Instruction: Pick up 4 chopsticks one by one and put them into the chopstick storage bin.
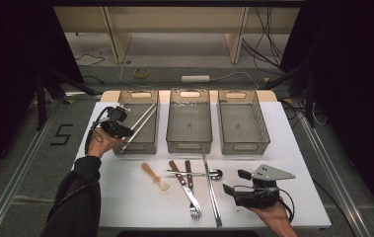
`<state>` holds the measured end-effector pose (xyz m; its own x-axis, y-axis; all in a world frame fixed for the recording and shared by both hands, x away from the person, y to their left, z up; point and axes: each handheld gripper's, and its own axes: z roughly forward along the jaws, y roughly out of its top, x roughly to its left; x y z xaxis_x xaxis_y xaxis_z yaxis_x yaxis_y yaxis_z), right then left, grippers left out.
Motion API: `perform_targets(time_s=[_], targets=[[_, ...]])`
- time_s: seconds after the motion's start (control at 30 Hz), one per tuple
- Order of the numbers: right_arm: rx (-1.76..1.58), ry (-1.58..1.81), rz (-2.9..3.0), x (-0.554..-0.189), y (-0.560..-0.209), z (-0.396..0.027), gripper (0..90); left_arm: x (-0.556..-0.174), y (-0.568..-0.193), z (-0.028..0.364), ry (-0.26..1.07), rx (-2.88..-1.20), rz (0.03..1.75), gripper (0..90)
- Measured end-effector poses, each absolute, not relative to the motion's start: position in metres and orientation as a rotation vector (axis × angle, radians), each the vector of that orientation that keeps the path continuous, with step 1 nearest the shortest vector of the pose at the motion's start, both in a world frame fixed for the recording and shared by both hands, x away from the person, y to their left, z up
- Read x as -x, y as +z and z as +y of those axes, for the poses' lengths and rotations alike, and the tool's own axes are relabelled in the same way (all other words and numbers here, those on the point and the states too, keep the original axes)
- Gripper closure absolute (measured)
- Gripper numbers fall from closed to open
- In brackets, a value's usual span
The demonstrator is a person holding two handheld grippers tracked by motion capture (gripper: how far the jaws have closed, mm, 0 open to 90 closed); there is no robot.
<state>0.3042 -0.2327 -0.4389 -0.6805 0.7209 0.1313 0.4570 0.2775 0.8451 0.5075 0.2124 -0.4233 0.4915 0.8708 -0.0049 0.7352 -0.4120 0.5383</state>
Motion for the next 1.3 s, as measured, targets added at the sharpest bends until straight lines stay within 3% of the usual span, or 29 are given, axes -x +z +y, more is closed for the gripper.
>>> perform_targets(time_s=[0.23,0.47,0.87,1.3], targets=[[-1.091,1.352,2.278,-0.305,-0.438,-0.233,25.5,-0.493,-0.41,0.213,0.376,-2.185,1.331,48.7],[-1.106,1.28,2.329,-0.308,-0.438,-0.229,25.7,-0.47,-0.4,0.214,0.397,-2.113,1.291,35.8],[-1.144,1.031,2.487,-0.316,-0.441,-0.206,35.5,-0.424,-0.389,0.205,0.421,-1.976,1.187,23.4],[-1.134,0.851,2.627,-0.327,-0.449,-0.181,45.1,-0.383,-0.4,0.195,0.432,-1.873,1.107,17.9]])
